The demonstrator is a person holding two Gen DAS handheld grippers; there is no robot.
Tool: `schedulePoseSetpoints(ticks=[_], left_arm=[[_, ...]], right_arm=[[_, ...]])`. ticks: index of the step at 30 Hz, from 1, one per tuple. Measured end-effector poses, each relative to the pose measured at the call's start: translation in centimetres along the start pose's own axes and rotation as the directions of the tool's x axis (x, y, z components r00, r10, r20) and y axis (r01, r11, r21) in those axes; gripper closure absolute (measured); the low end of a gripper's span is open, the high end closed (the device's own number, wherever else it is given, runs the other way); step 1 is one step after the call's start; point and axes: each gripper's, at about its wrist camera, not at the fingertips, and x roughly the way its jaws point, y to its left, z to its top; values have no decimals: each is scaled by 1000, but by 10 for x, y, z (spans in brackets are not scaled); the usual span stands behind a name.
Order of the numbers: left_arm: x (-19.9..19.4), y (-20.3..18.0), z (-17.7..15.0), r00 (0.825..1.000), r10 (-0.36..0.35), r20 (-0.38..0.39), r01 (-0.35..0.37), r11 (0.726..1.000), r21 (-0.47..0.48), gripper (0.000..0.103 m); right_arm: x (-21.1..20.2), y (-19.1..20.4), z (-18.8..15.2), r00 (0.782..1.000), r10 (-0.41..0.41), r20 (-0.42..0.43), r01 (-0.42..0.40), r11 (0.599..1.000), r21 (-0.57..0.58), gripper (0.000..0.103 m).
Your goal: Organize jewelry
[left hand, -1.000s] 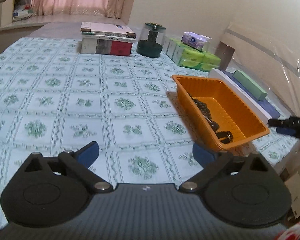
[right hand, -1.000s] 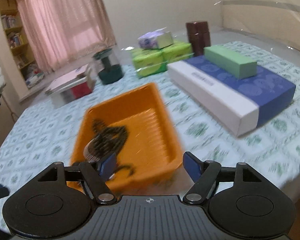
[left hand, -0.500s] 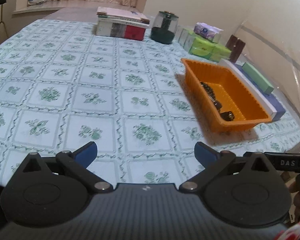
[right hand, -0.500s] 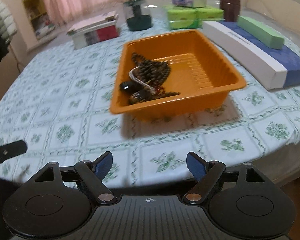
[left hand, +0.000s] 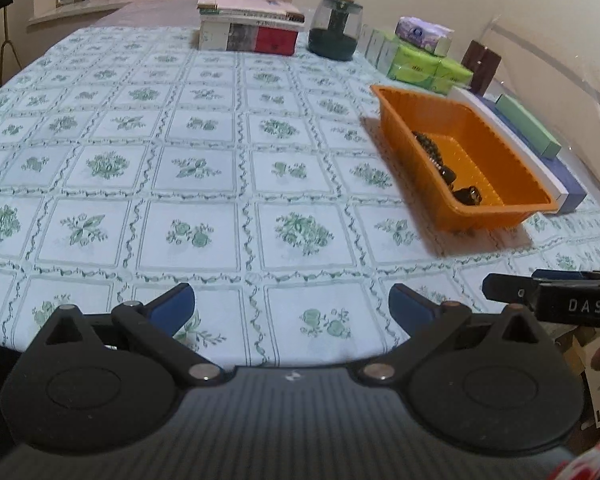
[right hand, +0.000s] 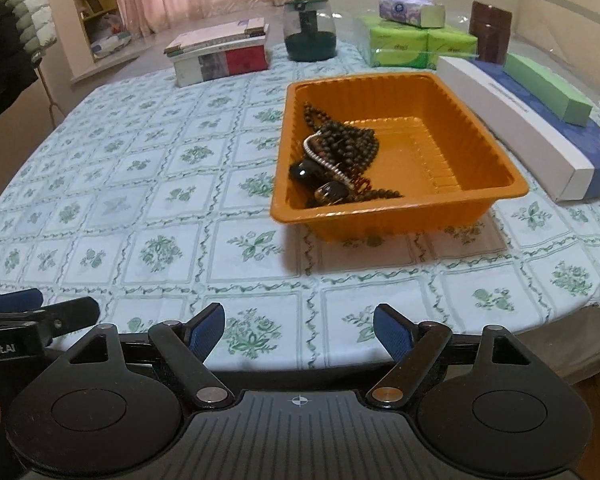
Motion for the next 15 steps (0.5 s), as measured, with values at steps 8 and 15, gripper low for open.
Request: schedulePoseSetpoints(ticks=[8,15], left_arm=[[4,0,0,999,34,-12,-34,999,-2,1],[6,3,0,999,44,-17,-44,999,-10,0]], right_arm=[[5,3,-1,1000,2,-13,-2,1000,-4,22],[8,7,2,1000,1,-14,-2,1000,-13,22]])
